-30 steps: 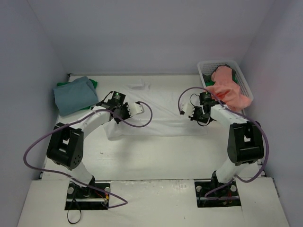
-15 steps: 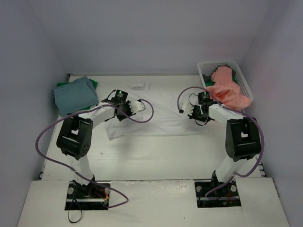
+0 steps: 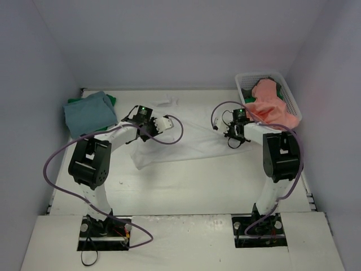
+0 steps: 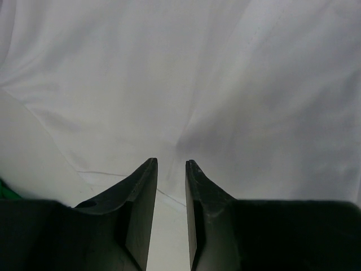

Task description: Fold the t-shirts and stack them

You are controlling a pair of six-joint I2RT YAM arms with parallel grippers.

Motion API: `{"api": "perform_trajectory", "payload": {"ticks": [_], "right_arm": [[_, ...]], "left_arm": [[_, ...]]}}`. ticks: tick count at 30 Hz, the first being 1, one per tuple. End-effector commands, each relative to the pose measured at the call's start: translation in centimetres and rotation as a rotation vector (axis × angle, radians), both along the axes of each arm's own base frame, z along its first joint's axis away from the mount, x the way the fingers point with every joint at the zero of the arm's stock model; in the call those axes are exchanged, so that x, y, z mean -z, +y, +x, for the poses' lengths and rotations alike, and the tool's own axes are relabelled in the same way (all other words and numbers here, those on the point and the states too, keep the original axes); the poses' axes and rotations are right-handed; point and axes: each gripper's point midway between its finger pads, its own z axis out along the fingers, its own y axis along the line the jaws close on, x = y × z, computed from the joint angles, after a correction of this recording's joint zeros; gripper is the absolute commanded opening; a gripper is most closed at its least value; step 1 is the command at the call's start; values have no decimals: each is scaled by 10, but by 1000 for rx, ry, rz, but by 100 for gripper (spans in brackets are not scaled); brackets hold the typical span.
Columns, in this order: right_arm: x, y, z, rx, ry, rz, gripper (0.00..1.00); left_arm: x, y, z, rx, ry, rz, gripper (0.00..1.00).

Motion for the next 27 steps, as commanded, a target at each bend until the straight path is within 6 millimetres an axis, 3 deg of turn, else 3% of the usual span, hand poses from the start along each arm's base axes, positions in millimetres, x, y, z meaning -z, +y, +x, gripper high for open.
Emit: {"api": "perform_trajectory", "payload": {"ticks": [1,5,8,13,17,23,26,27], "right_arm": [[-1,-11,24,112,-80,-12,2],[-5,-21,43,242,-168,-22,15],[-16,-26,55,319,-261,-13,34],[-56,-26,62,398,-374,50,43],[-78,-19,58,398,-387,106,43],[-77,10,28,316,-256,200,35],[-63,24,9,254,-185,193,22],[-60,28,6,238,-173,186,14]], "left_arm": [[-25,-4,13,-14,-76,-48,22],[-27,-3,9,-22,-72,-59,22],[-27,-4,4,-27,-65,-73,21],[-30,-6,-9,-26,-50,-94,21],[-39,-5,-12,-34,-66,-100,21],[-49,-10,-27,-47,-48,-142,21],[-49,-16,-37,-34,-32,-152,22],[-49,-18,-41,-29,-27,-153,21]]}}
